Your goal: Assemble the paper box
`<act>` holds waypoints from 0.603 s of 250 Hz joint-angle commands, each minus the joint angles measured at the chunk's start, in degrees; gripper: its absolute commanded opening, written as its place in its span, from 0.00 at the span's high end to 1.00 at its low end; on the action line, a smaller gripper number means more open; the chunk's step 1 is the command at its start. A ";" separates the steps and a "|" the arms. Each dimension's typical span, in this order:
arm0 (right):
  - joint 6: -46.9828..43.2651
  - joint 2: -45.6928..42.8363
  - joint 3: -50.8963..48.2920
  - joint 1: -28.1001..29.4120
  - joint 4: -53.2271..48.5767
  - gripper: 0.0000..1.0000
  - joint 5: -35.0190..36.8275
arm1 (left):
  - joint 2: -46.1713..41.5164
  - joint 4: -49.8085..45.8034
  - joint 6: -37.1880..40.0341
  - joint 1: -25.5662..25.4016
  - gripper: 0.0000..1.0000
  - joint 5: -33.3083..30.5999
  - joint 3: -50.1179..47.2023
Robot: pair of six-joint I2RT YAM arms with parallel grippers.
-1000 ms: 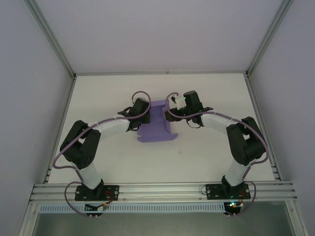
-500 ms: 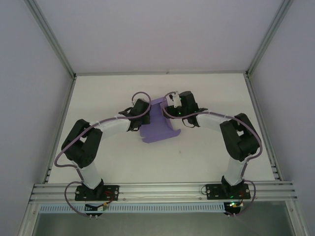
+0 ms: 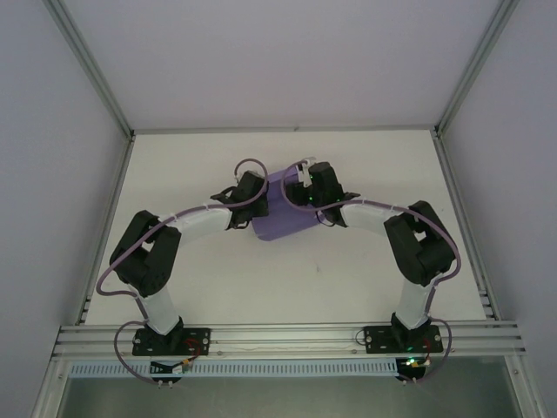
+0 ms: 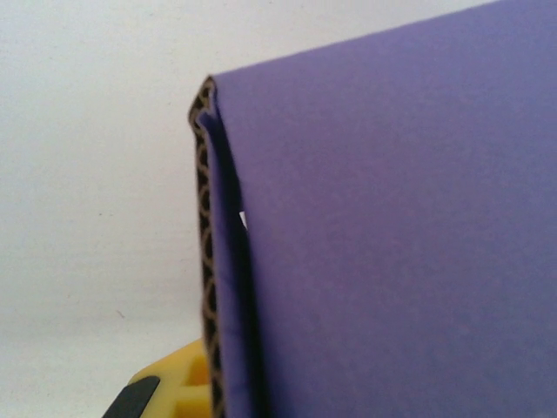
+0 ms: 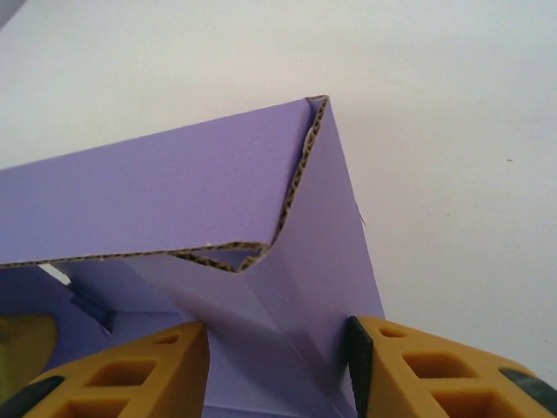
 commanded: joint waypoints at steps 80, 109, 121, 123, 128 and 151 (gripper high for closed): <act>-7.22 -1.65 -0.70 3.25 -4.37 0.77 6.80 | -1.95 2.08 1.84 -2.15 1.00 5.00 2.02; -5.91 -0.47 -0.61 3.27 -2.93 0.85 12.15 | -1.61 1.34 1.41 -2.10 1.00 4.81 2.62; -4.62 0.19 -0.80 3.30 -1.78 0.89 14.28 | -1.45 1.20 1.17 -2.18 1.00 5.32 2.83; -4.19 0.33 -0.81 3.39 -1.45 0.89 15.02 | -1.39 1.13 1.11 -2.14 1.00 5.32 2.92; -3.56 0.49 -0.81 3.13 -1.20 0.90 16.17 | -1.40 0.99 0.88 -2.12 1.00 5.33 2.97; -1.29 1.32 -0.09 4.24 -1.75 0.95 24.44 | -1.00 -0.04 0.20 -2.14 1.00 5.19 3.63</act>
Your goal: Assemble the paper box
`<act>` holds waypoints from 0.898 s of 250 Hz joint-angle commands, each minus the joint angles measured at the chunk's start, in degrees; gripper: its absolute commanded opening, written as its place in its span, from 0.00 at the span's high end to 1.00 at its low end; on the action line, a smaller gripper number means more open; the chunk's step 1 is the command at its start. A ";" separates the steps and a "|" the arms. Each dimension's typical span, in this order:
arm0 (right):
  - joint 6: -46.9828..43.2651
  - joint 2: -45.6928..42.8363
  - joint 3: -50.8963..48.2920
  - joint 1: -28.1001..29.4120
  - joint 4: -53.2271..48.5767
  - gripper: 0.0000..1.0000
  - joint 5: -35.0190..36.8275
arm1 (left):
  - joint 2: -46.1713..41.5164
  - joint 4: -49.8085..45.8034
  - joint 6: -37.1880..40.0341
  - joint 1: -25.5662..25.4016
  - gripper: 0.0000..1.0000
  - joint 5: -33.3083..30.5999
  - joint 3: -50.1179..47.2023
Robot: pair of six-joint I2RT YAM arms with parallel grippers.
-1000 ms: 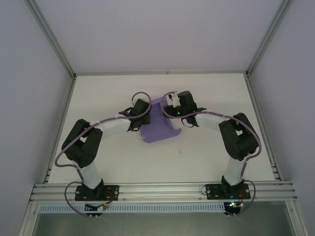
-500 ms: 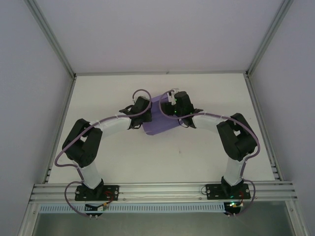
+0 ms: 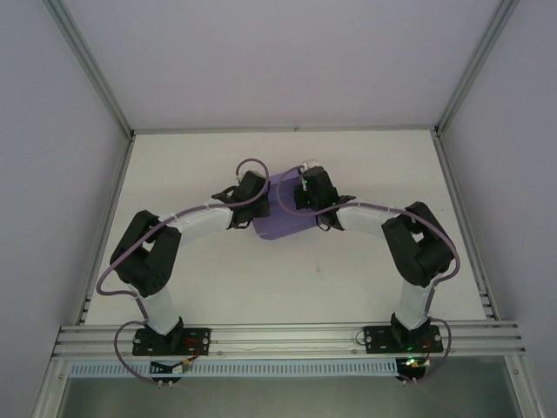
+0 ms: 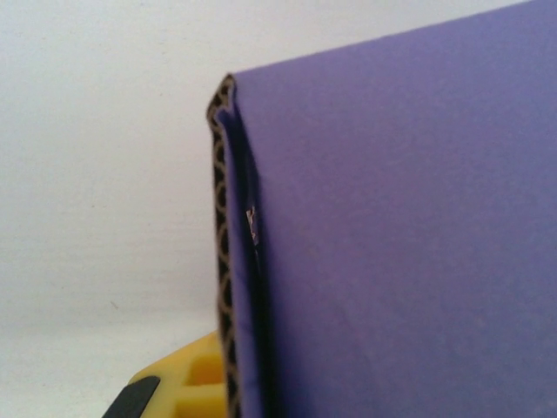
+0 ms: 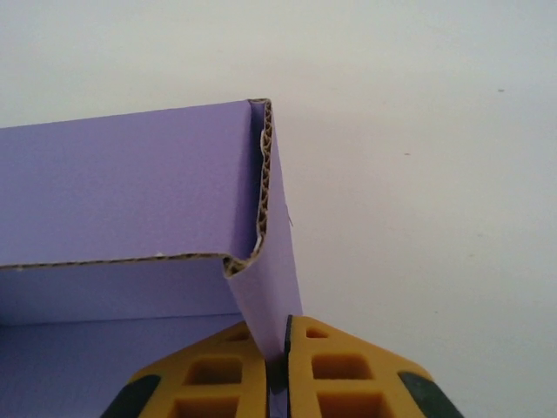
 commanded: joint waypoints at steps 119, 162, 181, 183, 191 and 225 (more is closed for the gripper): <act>5.43 4.49 4.63 3.76 -3.97 1.00 30.60 | 0.97 -1.83 -2.93 -1.73 1.00 5.46 6.35; 3.16 5.40 4.65 3.83 -2.40 0.91 32.57 | 1.12 -2.04 -3.73 -1.69 1.00 5.46 6.52; 1.16 4.68 3.30 3.60 0.02 0.87 25.90 | 1.34 -1.91 -3.75 -1.69 1.00 6.06 6.54; 0.87 4.53 3.06 3.59 0.45 0.87 25.35 | 1.30 -1.86 -3.75 -1.69 1.00 6.09 6.53; -0.15 4.14 2.25 3.55 1.76 0.86 22.48 | 1.30 -1.76 -3.58 -1.69 1.00 6.27 6.44; -3.46 2.27 -0.20 3.16 3.99 0.78 14.07 | 0.96 -1.75 -2.66 -1.72 1.00 6.78 6.00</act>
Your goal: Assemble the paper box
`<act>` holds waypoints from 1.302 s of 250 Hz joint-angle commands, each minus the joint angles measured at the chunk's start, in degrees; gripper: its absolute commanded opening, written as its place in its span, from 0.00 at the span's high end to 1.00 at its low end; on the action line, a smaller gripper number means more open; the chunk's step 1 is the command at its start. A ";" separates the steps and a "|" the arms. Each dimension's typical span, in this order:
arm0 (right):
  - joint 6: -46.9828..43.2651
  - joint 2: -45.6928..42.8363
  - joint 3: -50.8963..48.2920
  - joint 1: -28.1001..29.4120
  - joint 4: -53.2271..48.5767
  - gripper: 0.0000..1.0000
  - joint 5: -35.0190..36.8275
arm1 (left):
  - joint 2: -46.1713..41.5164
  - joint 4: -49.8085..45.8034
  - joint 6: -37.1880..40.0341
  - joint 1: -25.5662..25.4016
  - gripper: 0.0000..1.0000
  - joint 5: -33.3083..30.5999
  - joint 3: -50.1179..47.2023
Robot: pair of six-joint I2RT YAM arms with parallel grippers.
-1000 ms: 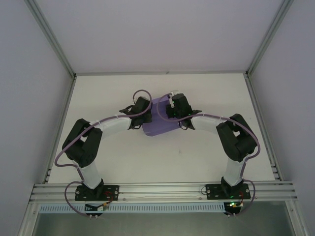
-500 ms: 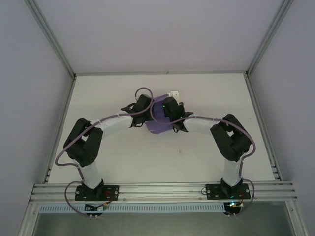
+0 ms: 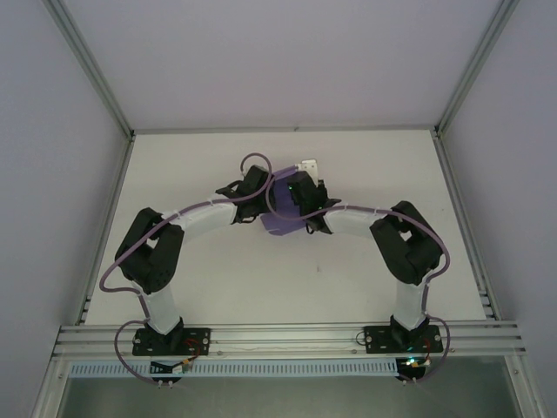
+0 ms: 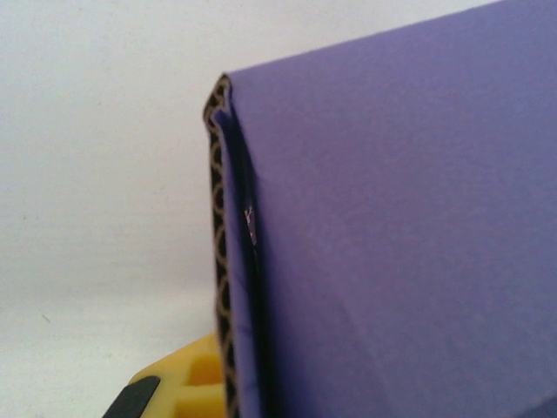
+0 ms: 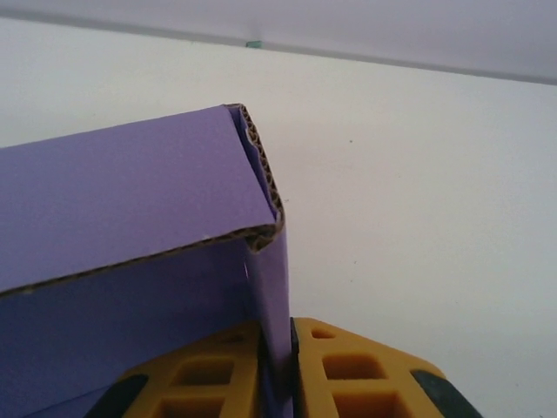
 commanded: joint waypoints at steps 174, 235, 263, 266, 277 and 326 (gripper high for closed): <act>5.24 -1.51 -4.31 -1.76 5.05 1.00 2.73 | 3.95 -8.72 -16.57 -0.86 1.00 -9.90 3.85; 4.00 -2.88 -5.52 -1.87 7.20 0.92 -3.31 | 4.18 -7.25 -9.89 -0.90 1.00 -8.47 6.10; 1.78 -7.17 -7.29 -1.86 6.81 0.65 -14.83 | 3.99 -7.19 -2.27 -0.93 1.00 -6.26 7.75; 1.46 -7.72 -7.42 -1.81 6.44 0.63 -16.38 | 3.86 -7.12 -1.60 -0.90 1.00 -5.99 7.83; 0.19 -9.88 -7.98 -1.83 5.13 0.46 -21.72 | 3.31 -6.60 1.73 -0.95 1.00 -4.66 7.89; 2.09 -21.85 -11.06 -1.87 -1.89 0.00 -32.95 | 0.21 -8.26 20.55 -0.04 1.00 2.86 9.39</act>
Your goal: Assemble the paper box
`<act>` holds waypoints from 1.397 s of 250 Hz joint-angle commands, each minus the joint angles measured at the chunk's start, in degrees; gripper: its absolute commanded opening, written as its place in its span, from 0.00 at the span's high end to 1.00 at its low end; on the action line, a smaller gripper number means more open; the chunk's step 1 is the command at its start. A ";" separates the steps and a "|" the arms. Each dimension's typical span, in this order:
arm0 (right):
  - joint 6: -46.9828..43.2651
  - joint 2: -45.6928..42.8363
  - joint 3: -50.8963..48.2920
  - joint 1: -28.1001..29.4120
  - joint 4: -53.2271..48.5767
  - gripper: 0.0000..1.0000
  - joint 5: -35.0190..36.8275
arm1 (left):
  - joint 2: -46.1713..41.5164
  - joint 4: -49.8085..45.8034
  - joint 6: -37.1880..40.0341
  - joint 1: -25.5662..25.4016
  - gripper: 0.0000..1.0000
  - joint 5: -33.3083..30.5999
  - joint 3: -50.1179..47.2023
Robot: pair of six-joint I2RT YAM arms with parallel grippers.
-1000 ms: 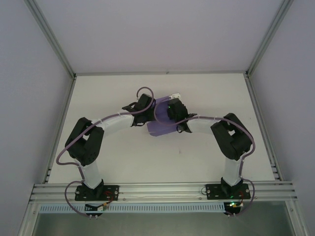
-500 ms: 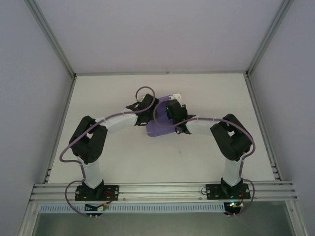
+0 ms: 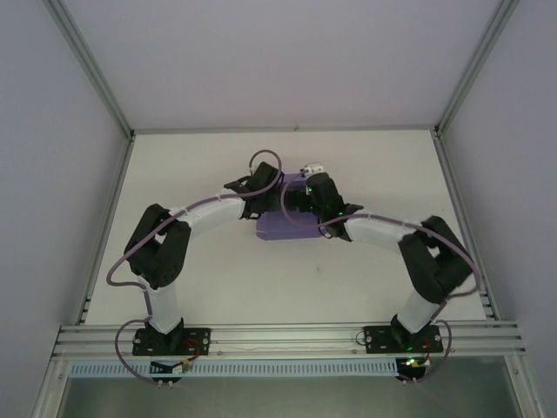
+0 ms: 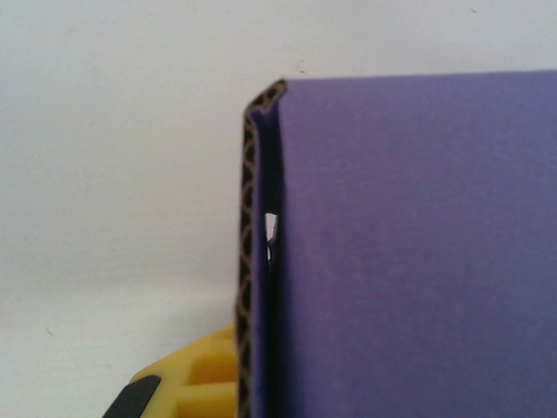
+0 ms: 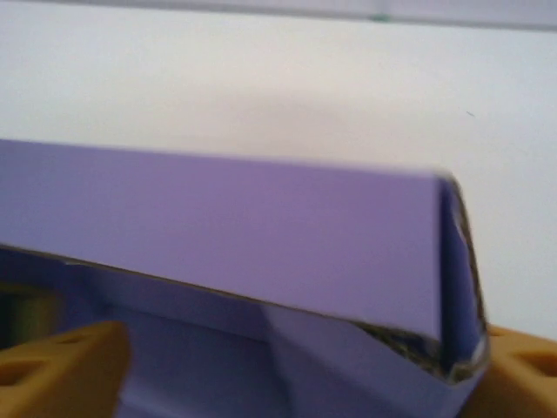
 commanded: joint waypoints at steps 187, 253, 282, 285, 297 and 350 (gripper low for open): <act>7.94 -29.69 -7.56 -2.67 -31.93 0.02 -9.56 | -4.02 -21.35 29.85 3.60 1.00 11.26 11.53; 2.17 -22.13 -6.92 -4.39 -23.44 0.33 -15.57 | -4.65 -15.84 22.01 3.56 1.00 17.03 8.09; -0.35 -16.69 -2.89 -4.84 -23.03 0.48 -15.24 | -4.43 -14.96 20.53 3.53 1.00 15.90 7.11; -0.42 -16.07 -2.46 -4.80 -23.05 0.49 -15.44 | -4.43 -14.85 20.42 3.57 1.00 15.80 7.09; -0.29 -13.89 -0.88 -4.81 -22.97 0.55 -15.72 | -4.25 -14.30 20.06 3.51 1.00 16.17 6.70; 5.19 -5.27 4.33 -4.70 -18.91 0.60 -12.53 | -3.58 -12.11 16.81 2.97 1.00 16.87 6.15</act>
